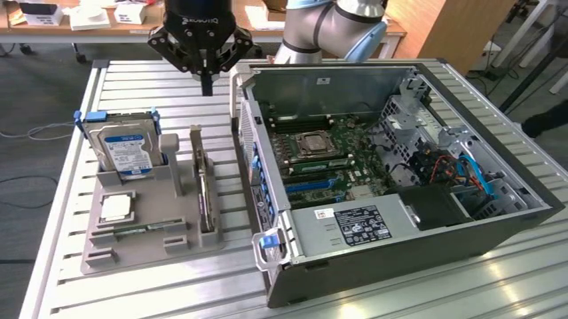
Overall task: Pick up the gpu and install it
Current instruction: 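Reach for the gpu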
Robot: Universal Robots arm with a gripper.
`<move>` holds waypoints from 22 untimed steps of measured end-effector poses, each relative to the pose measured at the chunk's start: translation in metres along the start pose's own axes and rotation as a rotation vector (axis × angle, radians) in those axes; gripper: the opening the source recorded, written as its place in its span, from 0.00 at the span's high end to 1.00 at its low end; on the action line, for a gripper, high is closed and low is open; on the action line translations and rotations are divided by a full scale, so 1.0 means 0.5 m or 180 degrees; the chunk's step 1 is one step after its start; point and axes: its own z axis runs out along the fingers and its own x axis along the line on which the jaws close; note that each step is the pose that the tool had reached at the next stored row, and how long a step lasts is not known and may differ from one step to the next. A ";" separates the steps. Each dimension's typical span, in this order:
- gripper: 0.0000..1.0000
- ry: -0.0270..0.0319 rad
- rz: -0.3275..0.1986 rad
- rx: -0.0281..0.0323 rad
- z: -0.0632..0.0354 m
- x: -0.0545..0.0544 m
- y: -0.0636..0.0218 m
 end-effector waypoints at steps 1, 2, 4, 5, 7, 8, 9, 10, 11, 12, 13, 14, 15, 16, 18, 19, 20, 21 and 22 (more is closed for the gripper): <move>0.89 0.0000 0.0000 0.0000 0.000 0.005 0.000; 0.89 0.0000 0.0000 0.0000 0.000 0.009 -0.001; 0.89 0.0000 0.0000 0.0000 0.000 0.017 -0.001; 0.89 0.0000 0.0000 0.0000 0.000 0.020 -0.002; 0.89 0.0001 0.0000 0.0000 0.000 0.027 -0.002; 0.89 0.0001 0.0000 0.0000 0.000 0.031 -0.002; 0.89 0.0001 0.0000 0.0000 0.000 0.034 -0.003; 0.89 0.0001 0.0000 0.0000 0.000 0.037 -0.003; 0.89 0.0002 0.0000 0.0000 0.000 0.040 -0.003; 0.89 0.0002 0.0000 0.0000 0.000 0.043 -0.003; 0.89 0.0003 0.0000 0.0000 0.001 0.045 -0.003; 0.89 0.0003 0.0000 0.0000 0.001 0.046 -0.004; 0.89 0.0003 -0.0001 0.0000 0.001 0.046 -0.004; 0.89 0.0003 -0.0001 0.0000 0.001 0.046 -0.004; 0.89 0.0003 0.0000 0.0000 0.001 0.046 -0.004; 0.89 0.0003 0.0000 0.0000 0.001 0.046 -0.004; 0.89 0.0003 0.0000 0.0000 0.000 0.047 -0.004; 0.89 0.0003 0.0000 0.0000 0.000 0.046 -0.006; 0.89 0.0003 0.0000 0.0000 0.000 0.046 -0.010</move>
